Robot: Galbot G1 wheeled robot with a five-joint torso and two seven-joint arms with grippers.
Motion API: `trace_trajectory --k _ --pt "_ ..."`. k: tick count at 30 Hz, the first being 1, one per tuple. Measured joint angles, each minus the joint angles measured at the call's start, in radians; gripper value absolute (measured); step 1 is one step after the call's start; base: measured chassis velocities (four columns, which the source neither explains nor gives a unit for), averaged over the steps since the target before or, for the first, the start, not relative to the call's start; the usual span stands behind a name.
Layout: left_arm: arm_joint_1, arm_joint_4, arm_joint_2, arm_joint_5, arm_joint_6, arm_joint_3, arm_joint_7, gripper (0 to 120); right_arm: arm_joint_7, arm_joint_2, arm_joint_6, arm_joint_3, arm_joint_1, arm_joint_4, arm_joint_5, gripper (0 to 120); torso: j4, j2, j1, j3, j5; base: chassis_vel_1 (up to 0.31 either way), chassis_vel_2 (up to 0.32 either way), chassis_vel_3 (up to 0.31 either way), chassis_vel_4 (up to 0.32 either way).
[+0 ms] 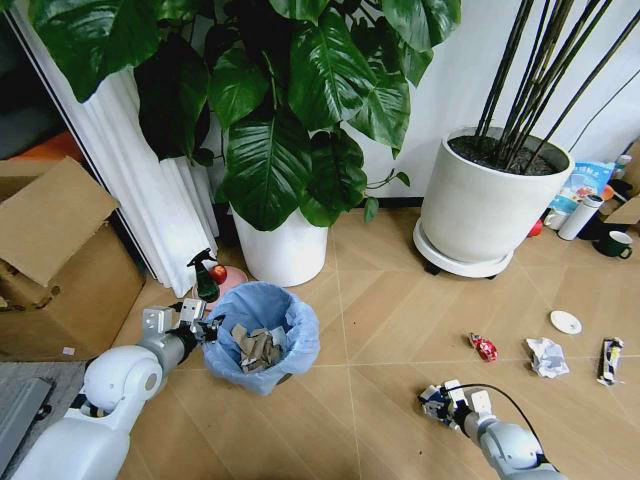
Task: Pick up the trash bin and place the garbage on the floor into it.
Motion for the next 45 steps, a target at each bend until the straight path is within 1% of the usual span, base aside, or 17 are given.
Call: trace_trajectory --k 2,4,5,10,14,18,21,26,27,29,33,35,36,37,40,41,45 --pt "0.0 -0.001 0.0 0.0 0.0 0.0 0.0 0 0.001 0.003 0.002 0.001 0.001 -0.003 -0.001 63 0.0001 0.0 0.0 0.0 0.0001 0.0 0.0 0.0 0.0" --pt "0.001 -0.002 0.0 0.0 0.0 -0.001 0.0 0 0.004 0.01 0.006 0.003 0.001 -0.006 -0.003 53 0.0001 0.0 0.0 0.0 0.0006 0.0 0.0 0.0 0.0" --pt "0.001 -0.002 0.0 0.0 0.0 -0.001 0.0 0 0.004 0.01 0.006 0.003 0.001 -0.006 -0.003 53 0.0001 0.0 0.0 0.0 0.0006 0.0 0.0 0.0 0.0" --pt "0.003 -0.006 0.001 0.0 0.0 0.0 0.0 0 0.021 0.023 0.014 0.006 -0.004 -0.007 -0.009 30 0.0003 0.0 0.0 0.0 0.001 0.0 0.0 0.0 0.0" --pt "0.003 -0.007 0.001 0.0 0.0 0.0 0.001 0 0.026 0.027 0.017 0.007 -0.007 -0.007 -0.012 23 0.0002 0.0 0.0 0.0 0.0009 0.0 0.0 0.0 0.0" --pt "0.005 -0.012 0.002 0.0 0.0 0.0 0.002 0 0.037 0.038 0.018 0.013 -0.009 -0.004 -0.014 11 0.0001 0.0 0.0 0.0 0.001 0.0 0.0 0.0 0.0" --pt "0.008 -0.014 0.003 0.0 0.0 0.0 0.003 0 0.044 0.043 0.018 0.019 -0.012 0.007 -0.013 6 0.0002 0.0 0.0 0.0 0.0016 0.0 0.0 0.0 0.0" --pt "0.009 -0.019 0.007 -0.002 0.0 -0.002 0.003 0 0.053 0.045 0.014 0.04 -0.022 0.065 0.001 6 -0.0002 -0.001 0.0 0.001 0.0042 0.0 0.0 0.0 0.0" --pt "0.009 -0.022 0.008 -0.003 0.0 -0.003 0.004 0 0.06 0.041 0.011 0.05 -0.024 0.105 0.026 5 0.0003 -0.001 0.0 0.001 0.0026 0.0 0.0 0.0 0.0" --pt "0.01 -0.024 0.009 -0.004 0.0 -0.004 0.004 0 0.067 0.035 0.008 0.058 -0.027 0.138 0.05 5 0.0002 -0.001 0.0 0.001 0.0019 0.0 0.0 0.0 0.0" --pt "0.012 -0.029 0.01 -0.005 0.0 -0.005 0.005 0 0.081 0.006 0.006 0.077 -0.026 0.241 0.104 5 0.0001 -0.001 0.0 0.0 0.0026 0.0 0.0 0.0 0.0" --pt "0.014 -0.03 0.011 -0.005 0.0 -0.005 0.006 0 0.093 -0.033 0.0 0.079 -0.018 0.328 0.142 4 0.0001 -0.001 0.0 0.0 0.0012 0.0 0.0 0.0 0.0" --pt "0.014 -0.03 0.011 -0.005 0.0 -0.005 0.006 0 0.101 -0.052 -0.005 0.072 -0.011 0.371 0.162 4 -0.0001 -0.001 0.0 0.0 0.0015 0.0 0.0 0.0 0.0" --pt "0.014 -0.03 0.011 -0.005 0.0 -0.005 0.006 0 0.101 -0.052 -0.005 0.072 -0.011 0.371 0.162 4 -0.0001 -0.001 0.0 0.0 0.0015 0.0 0.0 0.0 0.0" --pt "0.011 -0.029 0.011 -0.005 0.0 0.0 0.007 0 0.132 -0.103 -0.023 0.028 0.027 0.493 0.223 4 0.0 -0.001 0.0 0.0 0.0009 0.0 0.0 0.0 0.0" --pt "0.011 -0.029 0.011 -0.005 0.0 0.0 0.007 0 0.132 -0.103 -0.023 0.028 0.027 0.493 0.223 4 0.0 -0.001 0.0 0.0 0.0009 0.0 0.0 0.0 0.0" --pt "0.0 -0.026 0.01 -0.005 0.0 0.014 0.007 0 0.224 -0.143 -0.053 -0.109 0.172 0.617 0.339 4 0.0002 0.0 0.0 0.0 0.0012 0.0 0.0 0.0 0.0"
